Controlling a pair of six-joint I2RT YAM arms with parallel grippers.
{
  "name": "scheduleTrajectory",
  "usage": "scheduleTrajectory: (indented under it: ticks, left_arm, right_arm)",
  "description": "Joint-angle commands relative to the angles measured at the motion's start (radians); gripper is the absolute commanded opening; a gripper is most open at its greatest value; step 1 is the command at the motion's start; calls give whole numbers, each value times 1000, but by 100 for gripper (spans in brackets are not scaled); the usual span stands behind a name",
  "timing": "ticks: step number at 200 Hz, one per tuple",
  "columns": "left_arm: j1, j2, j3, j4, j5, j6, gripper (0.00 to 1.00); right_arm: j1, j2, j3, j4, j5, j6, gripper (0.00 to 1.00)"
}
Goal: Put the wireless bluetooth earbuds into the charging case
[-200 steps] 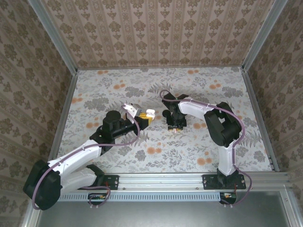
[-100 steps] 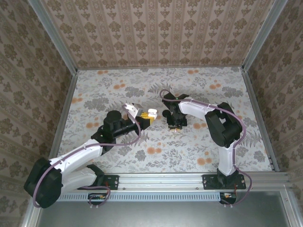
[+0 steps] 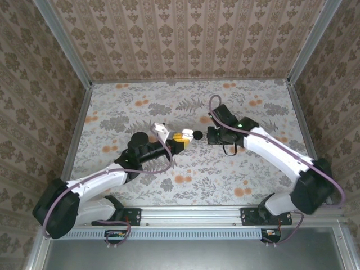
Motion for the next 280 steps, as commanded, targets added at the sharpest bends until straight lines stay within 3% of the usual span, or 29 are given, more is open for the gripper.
scheduleTrajectory:
  ticks: [1,48,88,146,280]
  left_arm:
    - [-18,27,55,101,34,30,1]
    - [-30,85,56,268,100,32,2]
    - [-32,125,64,368,166,46,1]
    - [-44,119,87,358,197,69,0]
    - [-55,70,94,282,169,107,0]
  right_arm:
    - [16,-145,-54,111,49,-23,11]
    - [35,-394,-157,292,-8,-26,10]
    - [62,-481,-172,409,-117,-48,9]
    - [153,-433,-107,422,-164,-174,8]
    - [192,-359,-65,343,-102,-263,7]
